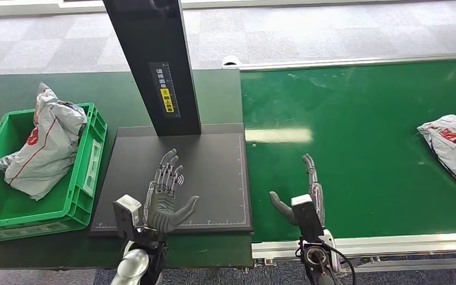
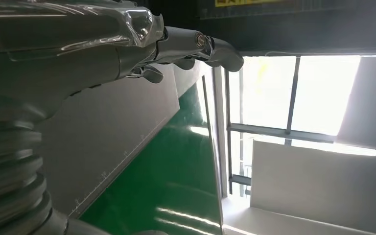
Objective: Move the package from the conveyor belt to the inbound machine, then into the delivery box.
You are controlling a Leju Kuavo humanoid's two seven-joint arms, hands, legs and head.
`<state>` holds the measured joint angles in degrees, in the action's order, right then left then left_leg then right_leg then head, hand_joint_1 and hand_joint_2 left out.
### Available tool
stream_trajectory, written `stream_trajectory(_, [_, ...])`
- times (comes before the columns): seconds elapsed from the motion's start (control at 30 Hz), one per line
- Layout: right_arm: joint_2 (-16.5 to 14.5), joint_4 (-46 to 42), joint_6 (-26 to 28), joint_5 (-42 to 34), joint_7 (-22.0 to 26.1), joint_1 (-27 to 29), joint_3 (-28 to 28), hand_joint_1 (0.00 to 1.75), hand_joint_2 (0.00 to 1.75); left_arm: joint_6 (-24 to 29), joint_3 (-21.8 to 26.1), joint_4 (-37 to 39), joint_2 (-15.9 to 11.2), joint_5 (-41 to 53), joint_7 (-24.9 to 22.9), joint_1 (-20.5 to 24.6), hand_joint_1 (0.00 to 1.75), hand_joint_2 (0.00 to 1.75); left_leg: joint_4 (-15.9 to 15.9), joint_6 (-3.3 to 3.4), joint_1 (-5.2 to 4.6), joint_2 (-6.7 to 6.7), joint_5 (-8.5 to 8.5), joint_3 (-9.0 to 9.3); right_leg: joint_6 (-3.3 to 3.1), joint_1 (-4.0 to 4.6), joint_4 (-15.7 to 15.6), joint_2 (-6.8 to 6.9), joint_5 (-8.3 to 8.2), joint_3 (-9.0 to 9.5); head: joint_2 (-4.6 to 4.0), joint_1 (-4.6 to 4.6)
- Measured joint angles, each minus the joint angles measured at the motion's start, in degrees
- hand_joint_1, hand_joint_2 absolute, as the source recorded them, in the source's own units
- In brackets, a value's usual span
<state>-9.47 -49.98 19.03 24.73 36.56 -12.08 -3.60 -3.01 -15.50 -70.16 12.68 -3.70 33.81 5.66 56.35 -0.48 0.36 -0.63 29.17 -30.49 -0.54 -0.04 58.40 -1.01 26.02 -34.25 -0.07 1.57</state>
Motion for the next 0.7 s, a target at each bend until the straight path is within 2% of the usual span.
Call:
stream_trajectory(0.37, [-2.45,3.16,1.04,0.76,-0.56,-1.33,-0.37,0.00,1.75,-0.09,4.09,0.87,-0.06,-0.84,-0.53,-0.95,0.00,1.75,0.00,0.00,0.00,-0.01,0.00,-0.02,0.00,0.00,0.00,0.01,0.00,0.00,0.00,0.00])
stream_trajectory(0.7, [-2.91,5.45,2.23,0.52,-0.52,-2.91,-0.37,0.00,1.75,-0.42,5.64,0.91,0.14,1.34,-0.47,-1.07,0.00,1.75,0.00,0.00,0.00,-0.01,0.00,0.00,0.00,0.00,0.00,0.00,0.00,-0.01,0.00,0.00])
